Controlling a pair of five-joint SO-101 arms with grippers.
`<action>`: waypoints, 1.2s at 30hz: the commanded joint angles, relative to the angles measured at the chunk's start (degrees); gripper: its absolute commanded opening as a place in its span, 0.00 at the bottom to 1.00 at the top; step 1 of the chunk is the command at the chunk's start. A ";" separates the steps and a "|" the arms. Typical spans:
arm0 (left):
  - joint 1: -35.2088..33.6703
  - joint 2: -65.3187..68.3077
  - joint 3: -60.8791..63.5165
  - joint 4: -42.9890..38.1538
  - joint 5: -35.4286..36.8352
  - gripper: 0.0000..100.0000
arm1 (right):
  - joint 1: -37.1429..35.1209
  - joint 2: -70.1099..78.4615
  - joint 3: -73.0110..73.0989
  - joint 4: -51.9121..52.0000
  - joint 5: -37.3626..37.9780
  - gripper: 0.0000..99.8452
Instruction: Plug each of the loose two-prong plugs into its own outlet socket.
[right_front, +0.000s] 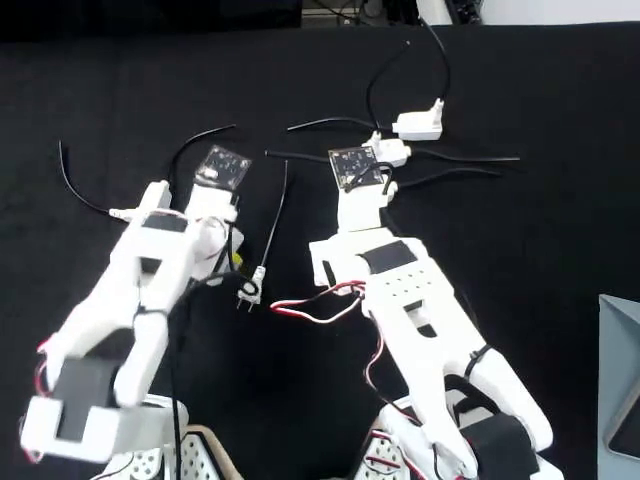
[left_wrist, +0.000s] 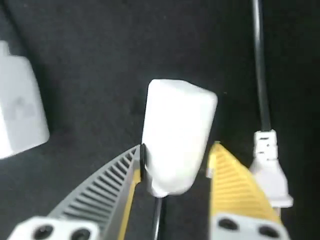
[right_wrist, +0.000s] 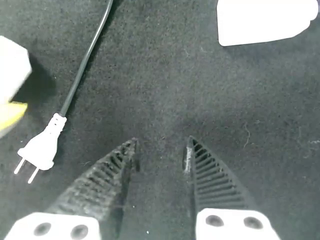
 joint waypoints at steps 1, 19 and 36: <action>-1.36 2.20 -4.44 -0.44 0.09 0.16 | 0.62 -1.19 -2.51 -0.53 0.44 0.14; -3.03 -17.93 7.60 5.80 1.67 0.28 | 0.62 -1.19 -2.42 -0.62 0.53 0.14; -13.76 -17.49 7.43 -4.48 2.90 0.30 | 0.62 -1.19 -2.42 -0.62 0.53 0.14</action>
